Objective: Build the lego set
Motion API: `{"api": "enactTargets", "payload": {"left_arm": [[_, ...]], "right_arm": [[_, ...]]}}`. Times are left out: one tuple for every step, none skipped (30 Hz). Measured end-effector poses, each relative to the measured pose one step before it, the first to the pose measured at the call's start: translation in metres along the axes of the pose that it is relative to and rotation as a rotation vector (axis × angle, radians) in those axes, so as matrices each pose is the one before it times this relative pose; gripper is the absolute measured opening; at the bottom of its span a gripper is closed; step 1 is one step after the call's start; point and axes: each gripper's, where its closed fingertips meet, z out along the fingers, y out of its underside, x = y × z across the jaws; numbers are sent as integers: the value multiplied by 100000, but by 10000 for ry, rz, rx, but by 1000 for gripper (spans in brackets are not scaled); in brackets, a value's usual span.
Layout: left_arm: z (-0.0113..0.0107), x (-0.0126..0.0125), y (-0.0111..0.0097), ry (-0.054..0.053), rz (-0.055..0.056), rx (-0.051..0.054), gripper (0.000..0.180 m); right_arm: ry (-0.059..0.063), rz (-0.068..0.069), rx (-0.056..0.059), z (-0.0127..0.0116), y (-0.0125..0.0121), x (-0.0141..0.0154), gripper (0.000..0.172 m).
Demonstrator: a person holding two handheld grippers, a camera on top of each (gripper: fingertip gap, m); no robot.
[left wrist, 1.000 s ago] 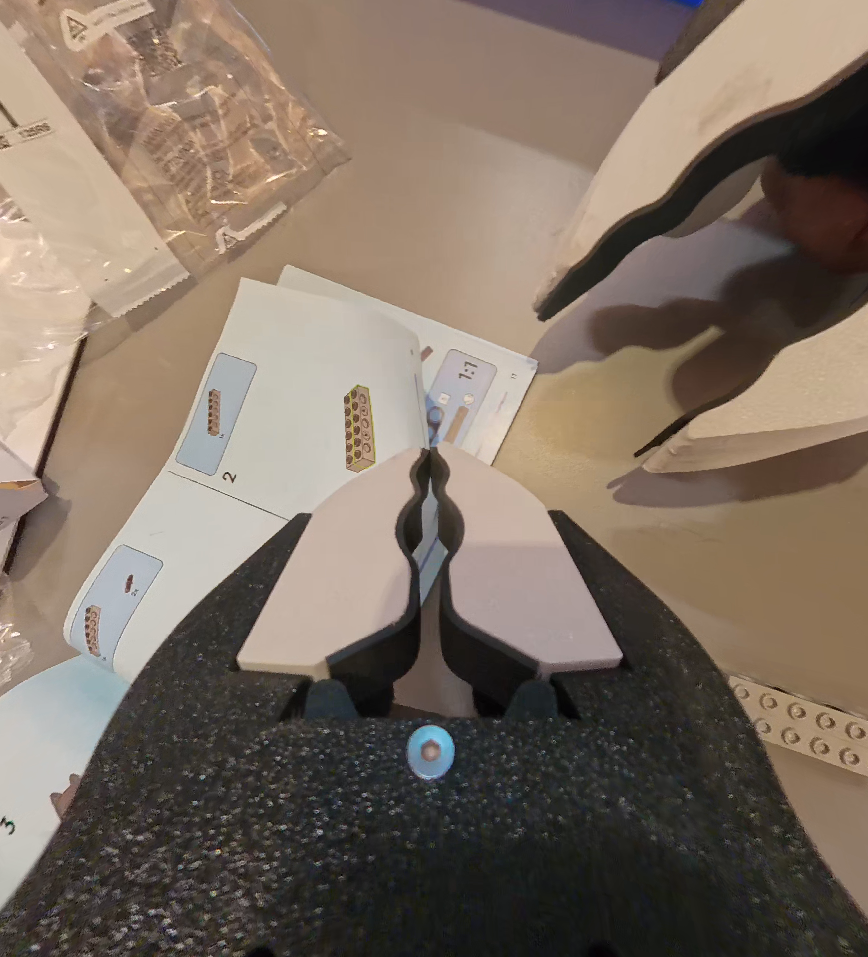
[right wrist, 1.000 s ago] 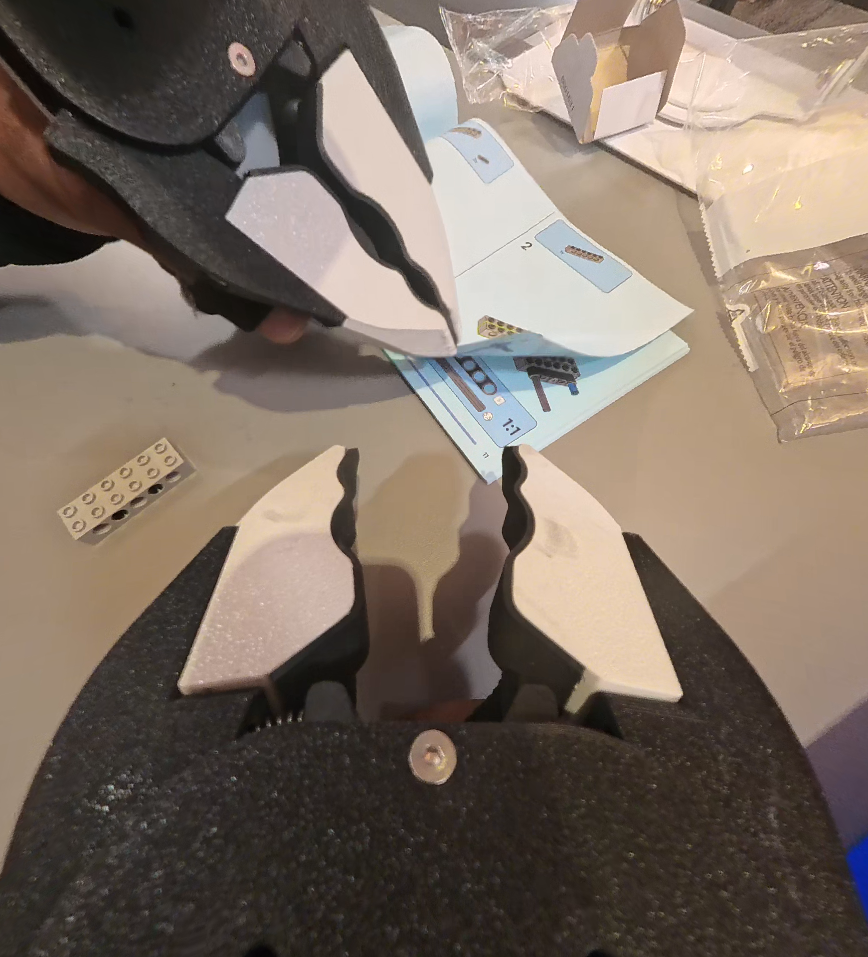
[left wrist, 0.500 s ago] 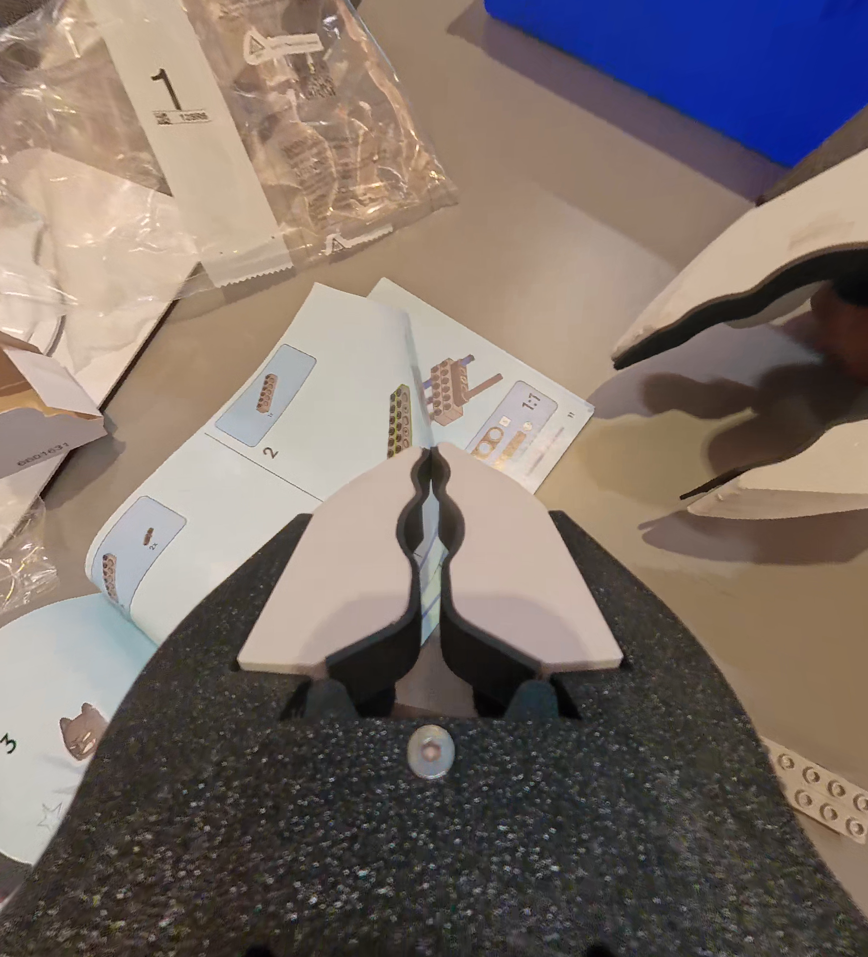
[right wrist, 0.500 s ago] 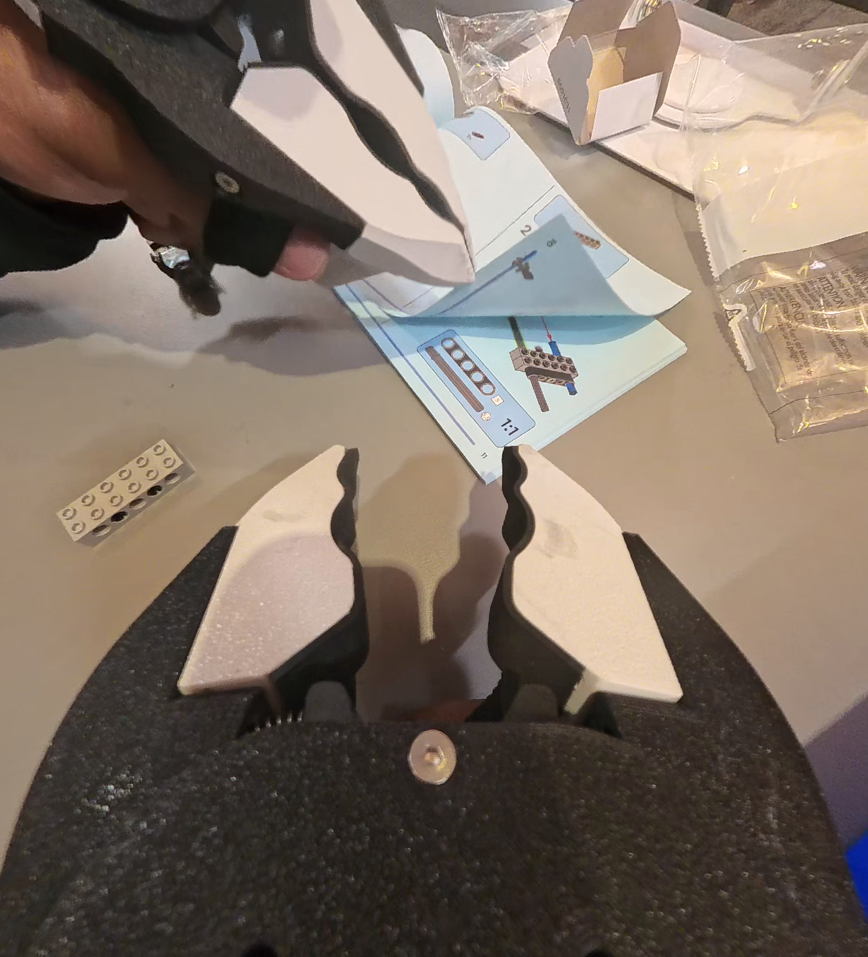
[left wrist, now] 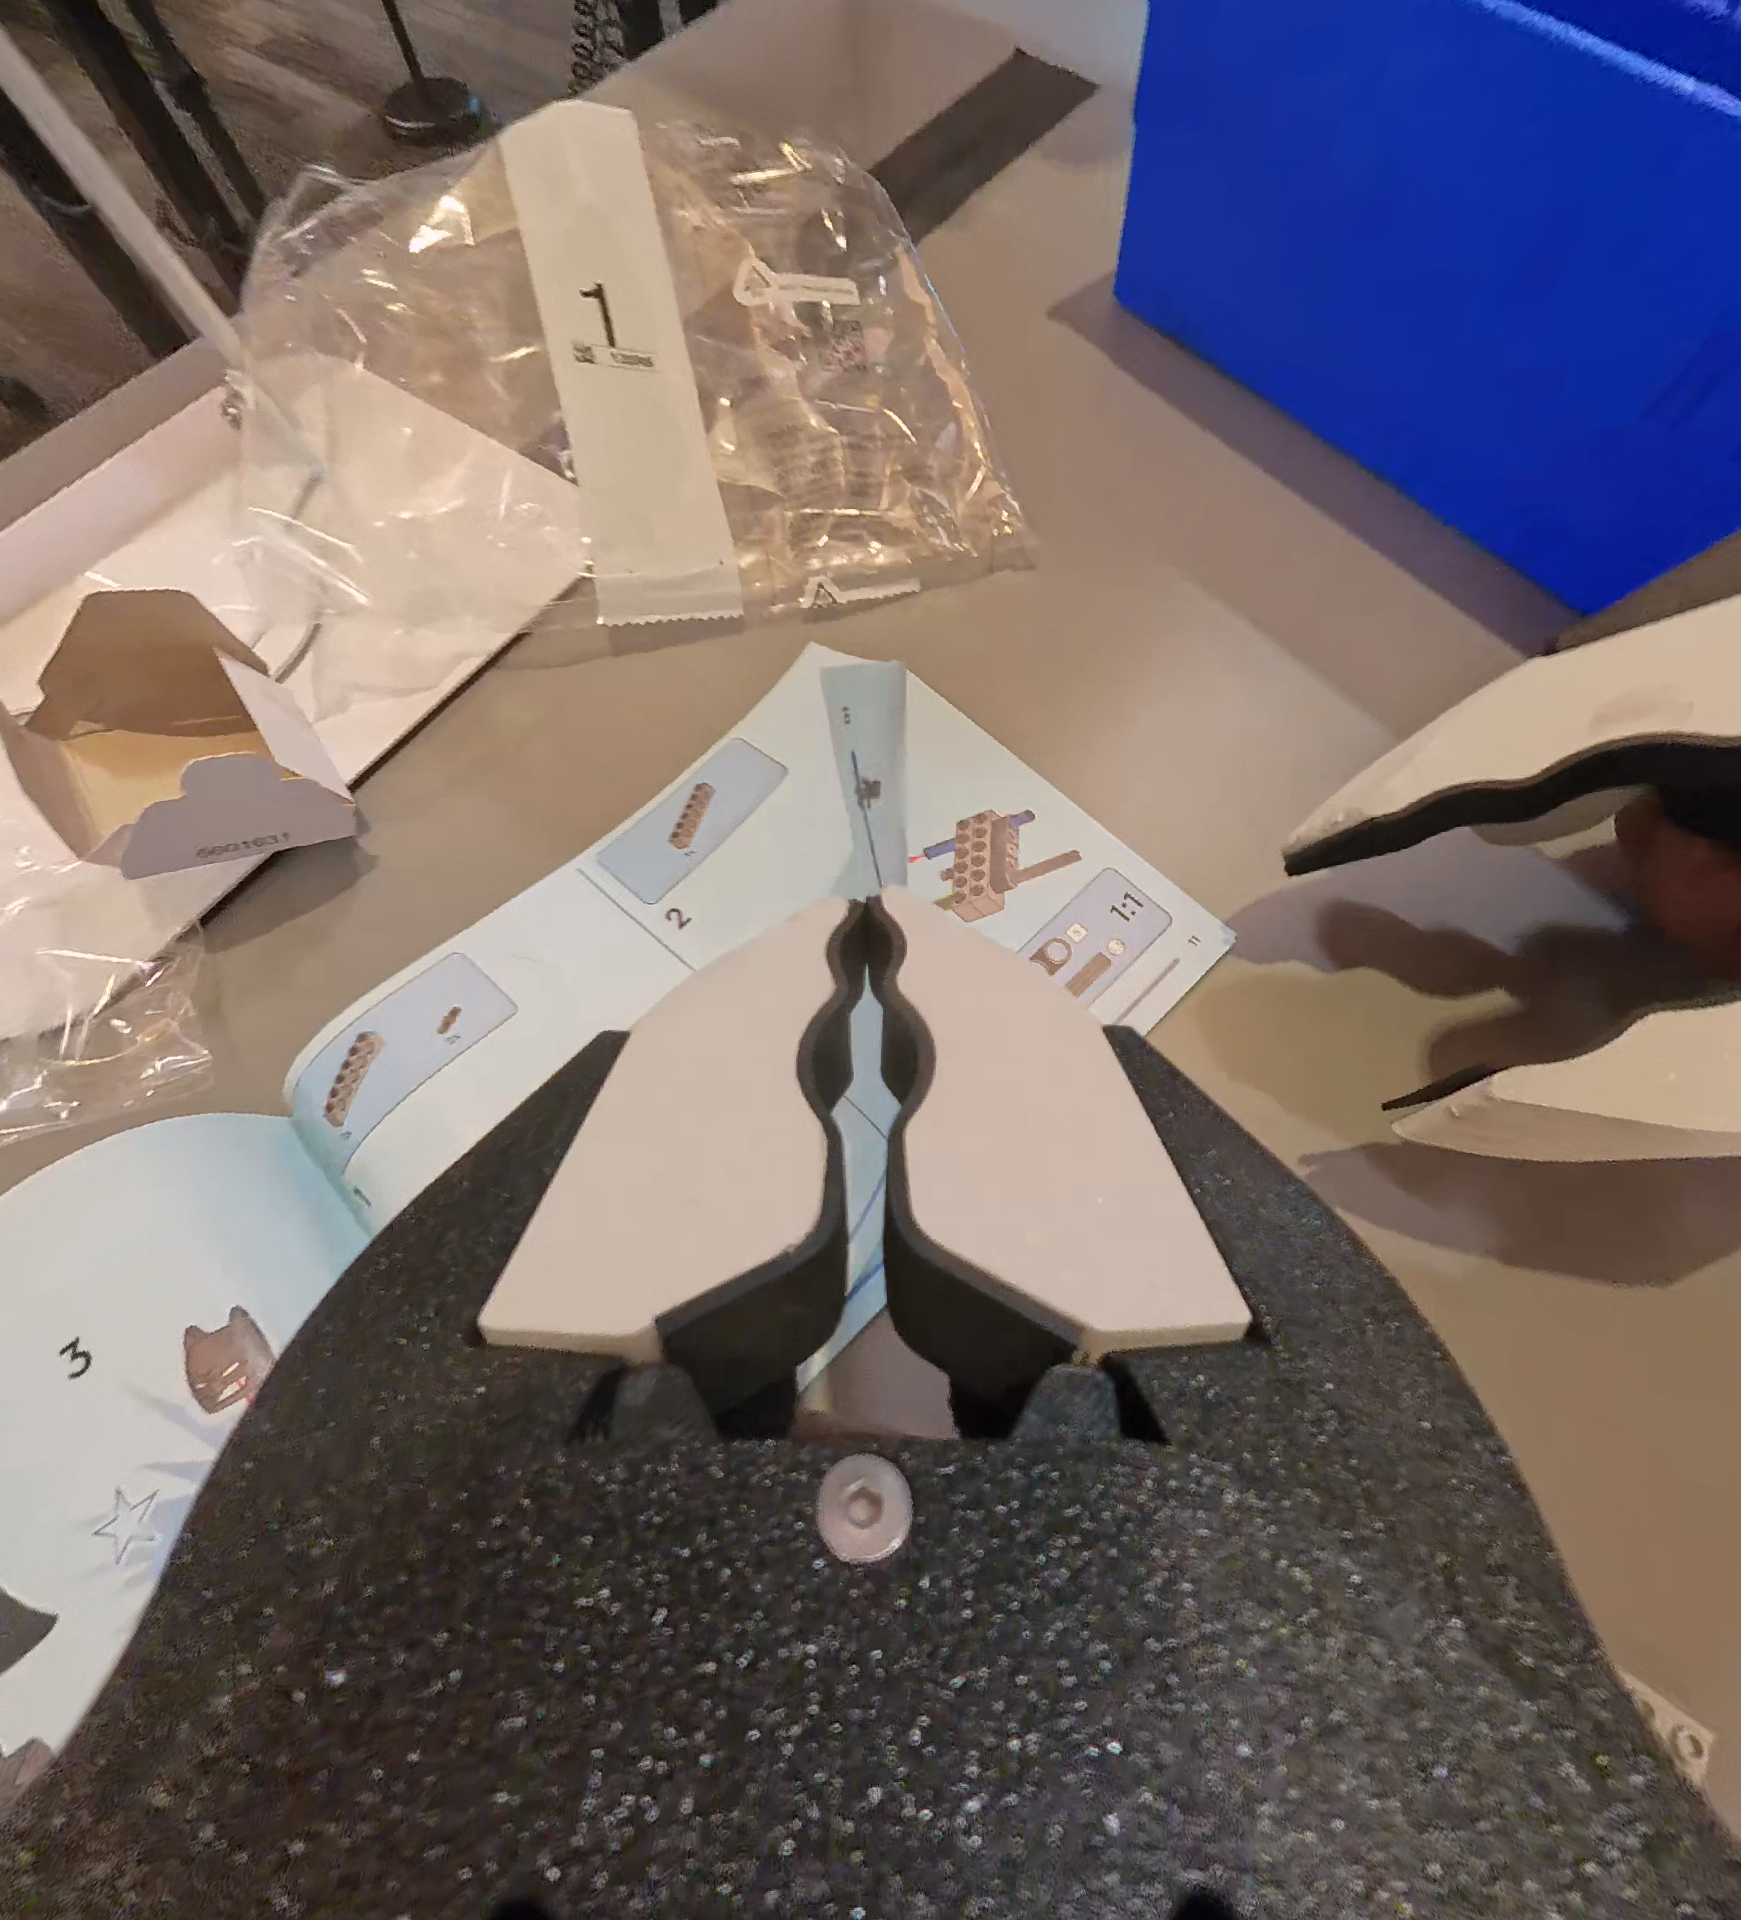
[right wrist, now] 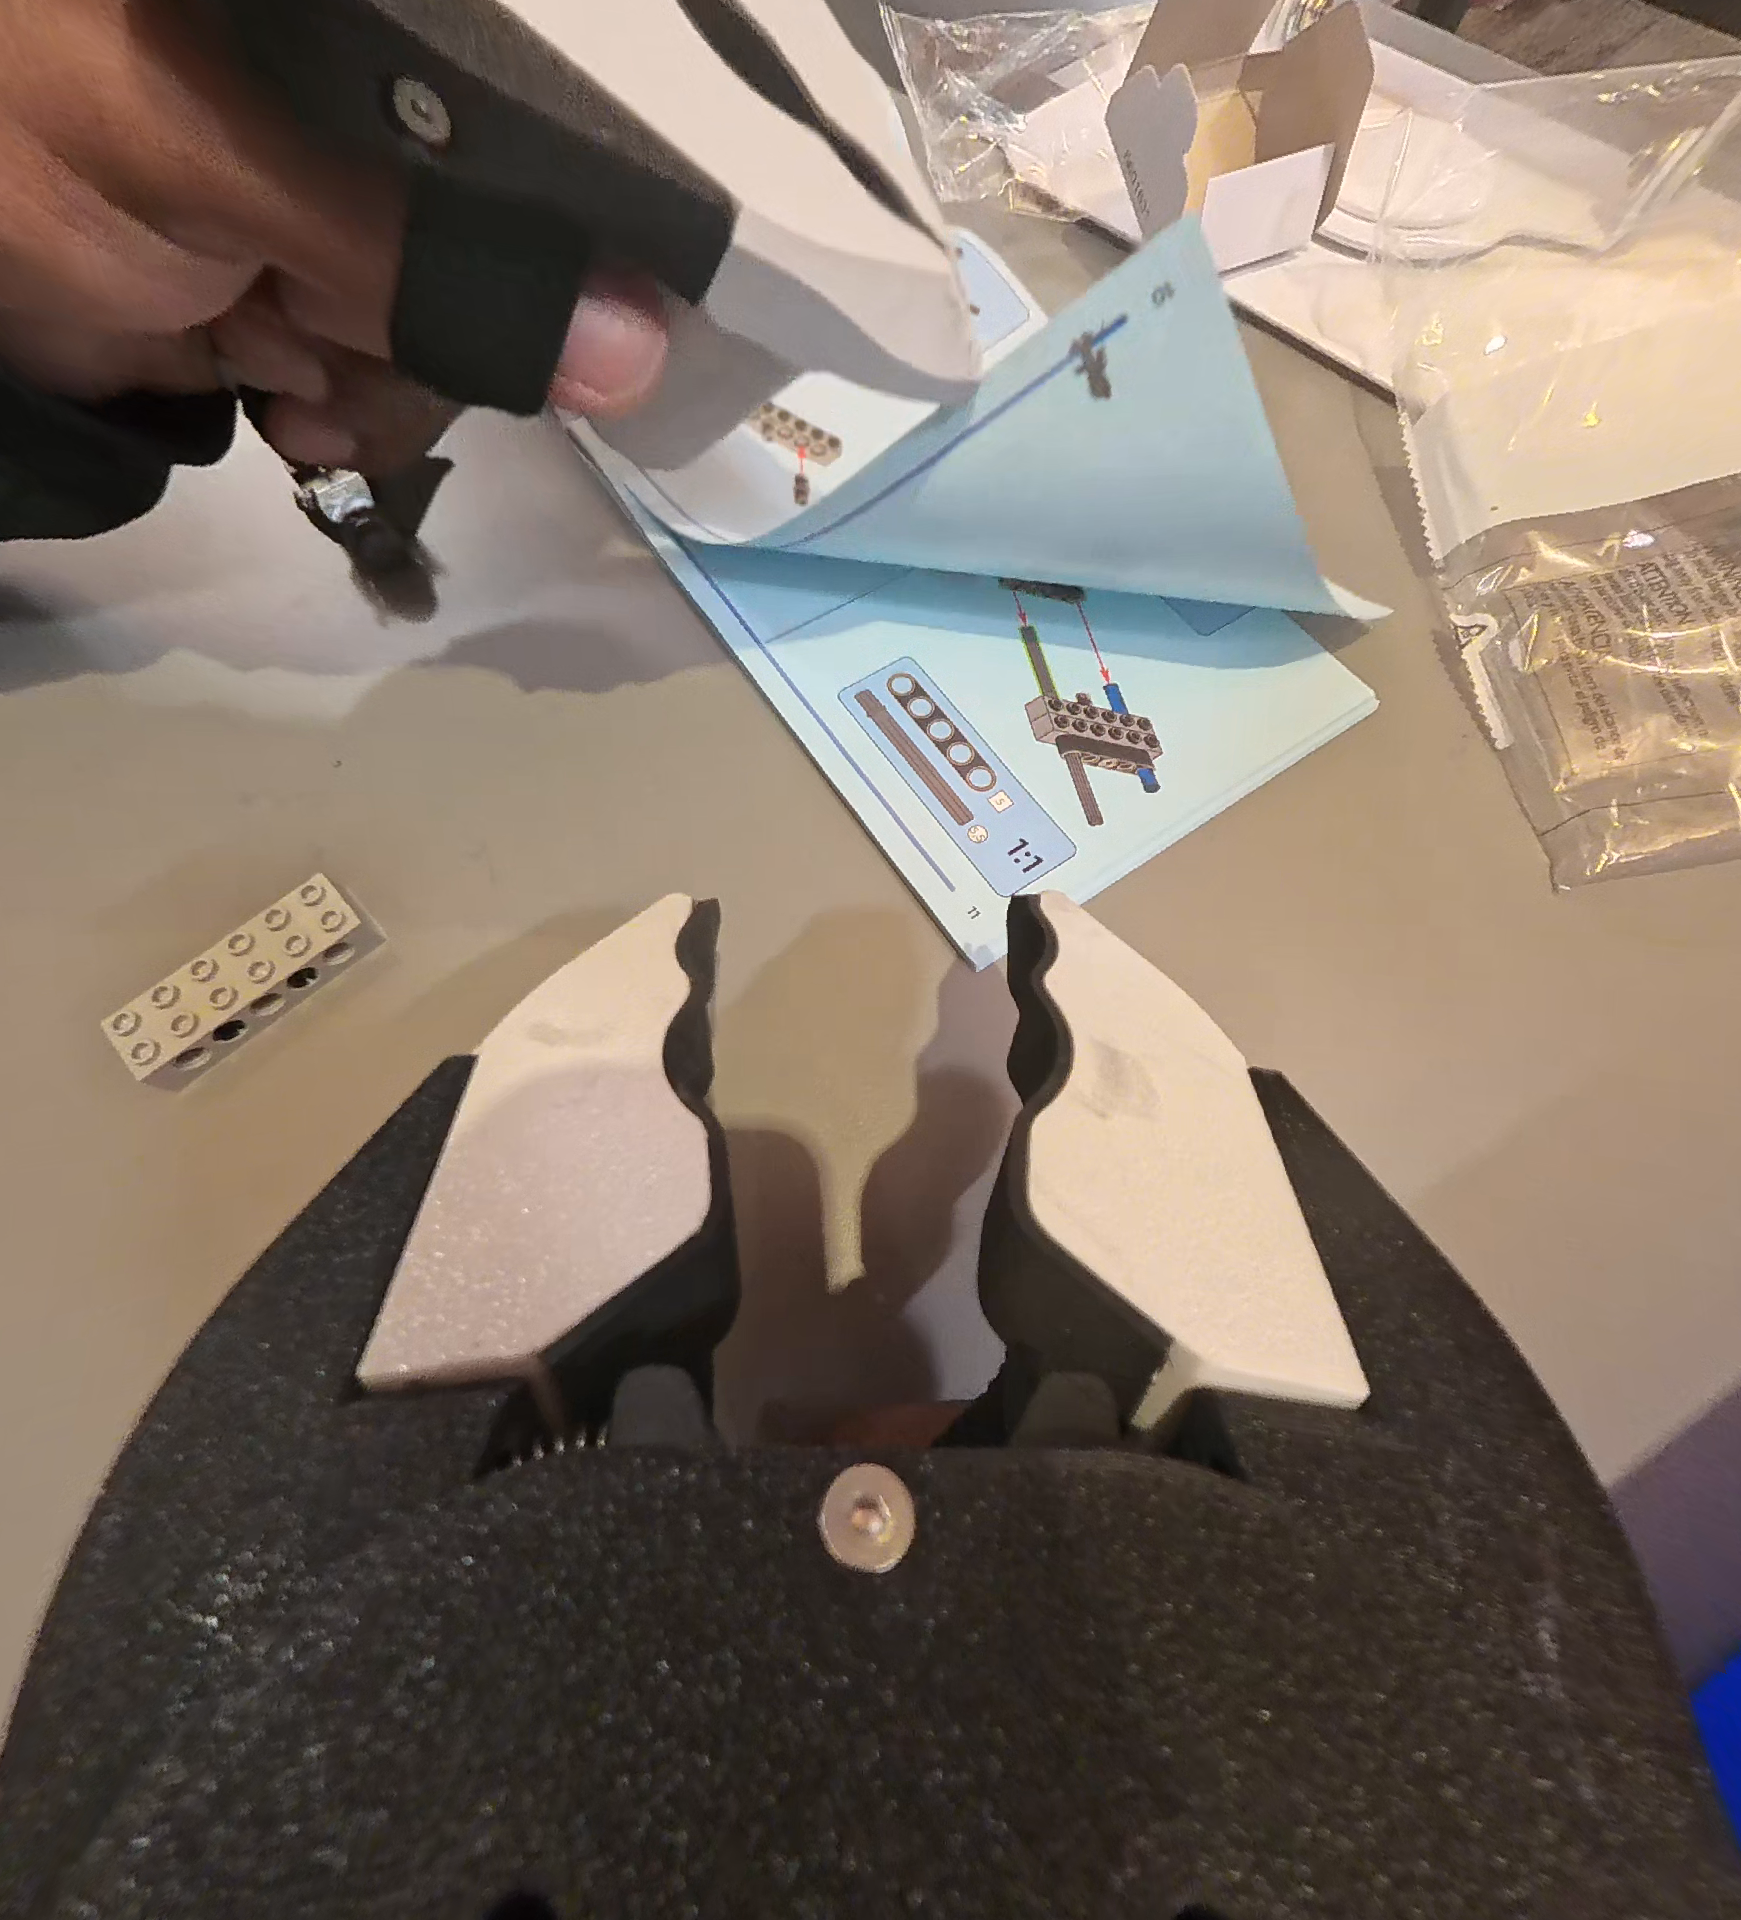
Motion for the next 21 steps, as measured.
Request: {"api": "enactTargets", "payload": {"left_arm": [[-143,-228,-95,-28,-169,111,0],[-164,-189,-123,2,-173,137,0],[-191,-236,-113,-2,-199,134,0],[-209,-297,-85,-13,-220,113,0],[-241,-294,-102,5,-224,124,0],[-272,-360,-163,-24,-245,168,0],[-310,-434,-170,-47,-262,174,0],[-323,-445,-162,-31,-280,157,0],[-364,-488,-199,-46,-308,201,0],[-367,-438,-183,15,-311,161,0],[-376,-399,-171,42,-314,158,0],[-406,-478,-201,-2,-337,175,0],[-399,-484,-208,-6,-314,174,0],[-426,-491,-239,-23,-300,183,0],[-440,-545,-259,-62,-283,196,0],[-476,-580,-275,-94,-257,209,0],[-484,-547,-250,-87,-238,189,0],[-507,-578,-279,-108,-250,212,0],[-540,-644,-276,-156,-257,217,0],[-569,-636,-239,-150,-218,204,0],[-577,-661,-168,-176,-193,177,0]], "right_arm": [[4,3,3,-7,2,11,55],[1,6,9,-8,-14,5,55],[-1,10,7,-11,-10,10,55],[-1,10,7,-14,5,8,55],[0,6,6,-3,-15,5,55],[0,0,2,-6,3,-2,55],[4,-7,2,-11,-6,-1,55],[5,-15,0,-4,2,-13,55],[8,-20,-5,2,2,-15,55],[12,-20,-7,14,8,-8,55],[11,-22,-7,0,5,-9,55],[9,-26,-10,12,11,-18,55],[11,-26,-11,7,2,-24,55],[14,-28,-5,0,15,-13,55],[12,-26,-2,4,-3,-14,55],[11,-19,-3,-5,4,-13,55],[8,-13,3,-10,-8,-1,55],[8,-7,5,-4,-2,3,55],[1,-2,0,1,-1,-7,55],[1,-1,-1,-1,2,2,55],[2,-5,1,-6,4,-5,55]]}}
